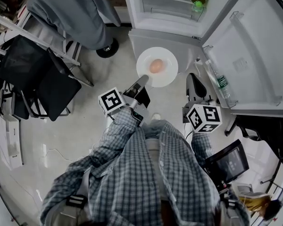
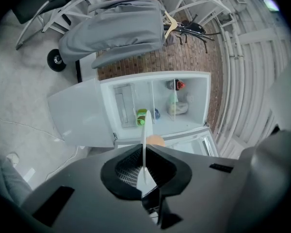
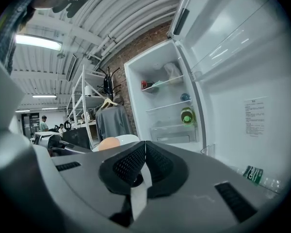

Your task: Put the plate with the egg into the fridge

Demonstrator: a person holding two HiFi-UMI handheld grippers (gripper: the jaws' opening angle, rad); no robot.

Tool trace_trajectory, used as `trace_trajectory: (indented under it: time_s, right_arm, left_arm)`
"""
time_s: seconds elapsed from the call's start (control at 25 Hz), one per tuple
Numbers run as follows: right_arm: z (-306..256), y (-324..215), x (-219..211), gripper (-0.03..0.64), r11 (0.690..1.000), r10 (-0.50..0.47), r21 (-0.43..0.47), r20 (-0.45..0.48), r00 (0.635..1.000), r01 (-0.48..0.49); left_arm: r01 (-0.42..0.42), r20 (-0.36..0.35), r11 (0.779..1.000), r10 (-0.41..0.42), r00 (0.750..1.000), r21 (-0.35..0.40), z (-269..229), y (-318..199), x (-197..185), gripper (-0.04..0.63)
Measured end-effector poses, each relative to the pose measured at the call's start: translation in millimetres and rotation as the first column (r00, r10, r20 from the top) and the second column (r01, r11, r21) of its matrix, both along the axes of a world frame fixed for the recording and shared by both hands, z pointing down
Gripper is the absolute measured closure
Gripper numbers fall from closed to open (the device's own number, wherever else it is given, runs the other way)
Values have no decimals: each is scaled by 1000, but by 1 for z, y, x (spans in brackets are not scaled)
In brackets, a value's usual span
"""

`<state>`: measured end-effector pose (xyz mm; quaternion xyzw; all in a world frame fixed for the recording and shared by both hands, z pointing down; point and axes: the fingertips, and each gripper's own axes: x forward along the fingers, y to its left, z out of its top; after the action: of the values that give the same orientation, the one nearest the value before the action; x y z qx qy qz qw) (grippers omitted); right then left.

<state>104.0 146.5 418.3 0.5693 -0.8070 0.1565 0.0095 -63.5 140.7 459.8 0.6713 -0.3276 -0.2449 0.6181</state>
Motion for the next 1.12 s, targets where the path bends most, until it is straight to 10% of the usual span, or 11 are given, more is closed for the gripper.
trace_trajectory:
  time_s: [1.12]
  right_arm:
    - [6, -124, 16, 609, 1000, 18, -13, 0, 1000, -18]
  left_arm:
    - [-40, 4, 999, 40, 999, -5, 2, -134, 24, 580]
